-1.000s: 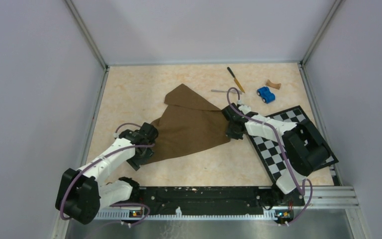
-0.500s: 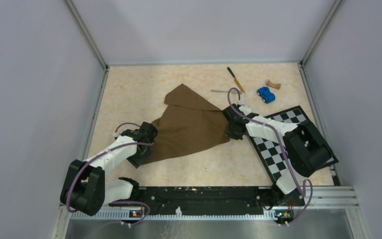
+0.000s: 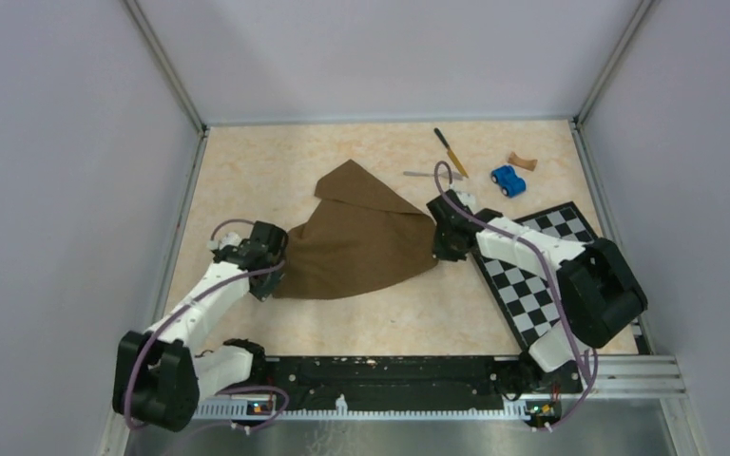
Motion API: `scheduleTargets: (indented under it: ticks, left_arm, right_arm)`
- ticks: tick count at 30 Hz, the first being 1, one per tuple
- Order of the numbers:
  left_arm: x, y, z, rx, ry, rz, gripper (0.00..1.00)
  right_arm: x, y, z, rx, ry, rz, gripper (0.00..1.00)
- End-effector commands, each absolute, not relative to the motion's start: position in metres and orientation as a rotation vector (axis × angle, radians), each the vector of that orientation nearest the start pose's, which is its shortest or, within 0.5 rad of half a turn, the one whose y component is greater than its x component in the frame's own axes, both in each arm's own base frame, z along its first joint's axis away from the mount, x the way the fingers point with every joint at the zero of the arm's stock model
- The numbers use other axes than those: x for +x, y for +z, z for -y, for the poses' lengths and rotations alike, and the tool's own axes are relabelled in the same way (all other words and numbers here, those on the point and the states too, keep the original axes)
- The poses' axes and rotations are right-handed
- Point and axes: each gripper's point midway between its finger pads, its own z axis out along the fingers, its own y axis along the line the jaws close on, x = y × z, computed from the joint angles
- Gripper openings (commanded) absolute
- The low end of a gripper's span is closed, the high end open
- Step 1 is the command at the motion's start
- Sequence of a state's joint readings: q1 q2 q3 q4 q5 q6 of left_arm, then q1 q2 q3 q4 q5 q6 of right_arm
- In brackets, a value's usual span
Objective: Fold the napkin into a case and place the utensils inside
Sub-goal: Pick up the crumpled napkin from the center of the board, then flatten out the crumpled napkin at the center of the board.
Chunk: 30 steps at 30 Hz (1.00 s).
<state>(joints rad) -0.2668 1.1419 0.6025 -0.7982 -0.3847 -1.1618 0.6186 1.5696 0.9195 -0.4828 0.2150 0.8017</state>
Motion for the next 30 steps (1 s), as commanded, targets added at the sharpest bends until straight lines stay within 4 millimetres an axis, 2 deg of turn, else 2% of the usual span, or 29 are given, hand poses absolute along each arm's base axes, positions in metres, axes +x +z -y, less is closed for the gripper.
scheduleTargets:
  ticks: [1, 3, 5, 6, 7, 8, 9, 11, 12, 14, 17, 18, 20, 21, 24, 27, 28, 29, 30]
  left_arm:
    - [0.249, 0.164, 0.013, -1.021, 0.01, -2.121, 0.0]
    - [0.25, 0.242, 0.007, -0.929, -0.077, -1.97, 0.0]
    - [0.235, 0.322, -0.001, -0.826, -0.167, -1.786, 0.0]
    - [0.225, 0.355, -0.003, -0.77, -0.216, -1.695, 0.0]
    - [0.215, 0.396, -0.004, -0.685, -0.279, -1.562, 0.0]
    - [0.2, 0.432, 0.004, -0.561, -0.361, -1.452, 0.0]
    - [0.175, 0.469, 0.01, -0.444, -0.436, -1.311, 0.0]
    - [0.132, 0.52, 0.018, -0.286, -0.528, -1.101, 0.0]
    - [0.111, 0.539, 0.018, -0.24, -0.552, -1.013, 0.0]
    - [0.079, 0.564, 0.015, -0.198, -0.578, -0.897, 0.0]
    - [0.059, 0.583, 0.009, -0.184, -0.566, -0.834, 0.0]
    - [0.06, 0.584, 0.007, -0.194, -0.562, -0.838, 0.0]
    - [0.078, 0.576, 0.007, -0.223, -0.538, -0.878, 0.0]
    - [0.093, 0.569, 0.003, -0.269, -0.519, -0.909, 0.0]
    - [0.151, 0.528, -0.017, -0.451, -0.369, -1.062, 0.0]
    - [0.22, 0.478, -0.03, -0.532, -0.117, -1.229, 0.0]
    - [0.244, 0.456, -0.034, -0.56, -0.024, -1.295, 0.0]
    - [0.272, 0.427, -0.039, -0.605, 0.087, -1.378, 0.0]
    - [0.284, 0.412, -0.044, -0.64, 0.159, -1.41, 0.0]
  right_arm:
    - [0.311, 0.157, -0.211, 0.002, 0.362, -2.403, 0.0]
    - [0.309, 0.214, -0.221, -0.124, 0.48, -2.256, 0.0]
    - [0.294, 0.279, -0.232, -0.241, 0.643, -2.046, 0.0]
    - [0.28, 0.313, -0.236, -0.293, 0.729, -1.931, 0.0]
    - [0.263, 0.346, -0.238, -0.342, 0.814, -1.813, 0.0]
    - [0.245, 0.376, -0.239, -0.386, 0.893, -1.7, 0.0]
    - [0.219, 0.412, -0.237, -0.436, 0.978, -1.562, 0.0]
    - [0.176, 0.464, -0.233, -0.515, 1.117, -1.332, 0.0]
    - [0.155, 0.484, -0.229, -0.542, 1.169, -1.237, 0.0]
    - [0.126, 0.512, -0.219, -0.546, 1.259, -1.099, 0.0]
    - [0.109, 0.532, -0.21, -0.508, 1.337, -1.026, 0.0]
    - [0.11, 0.536, -0.209, -0.481, 1.348, -1.028, 0.0]
    - [0.123, 0.538, -0.21, -0.417, 1.346, -1.055, 0.0]
    - [0.138, 0.534, -0.211, -0.363, 1.325, -1.091, 0.0]
    - [0.199, 0.506, -0.212, -0.141, 1.187, -1.262, 0.0]
    - [0.266, 0.46, -0.21, 0.053, 0.958, -1.462, 0.0]
    - [0.286, 0.445, -0.212, 0.083, 0.886, -1.51, 0.0]
    - [0.312, 0.422, -0.219, 0.1, 0.816, -1.577, 0.0]
    - [0.334, 0.404, -0.222, 0.111, 0.756, -1.616, 0.0]
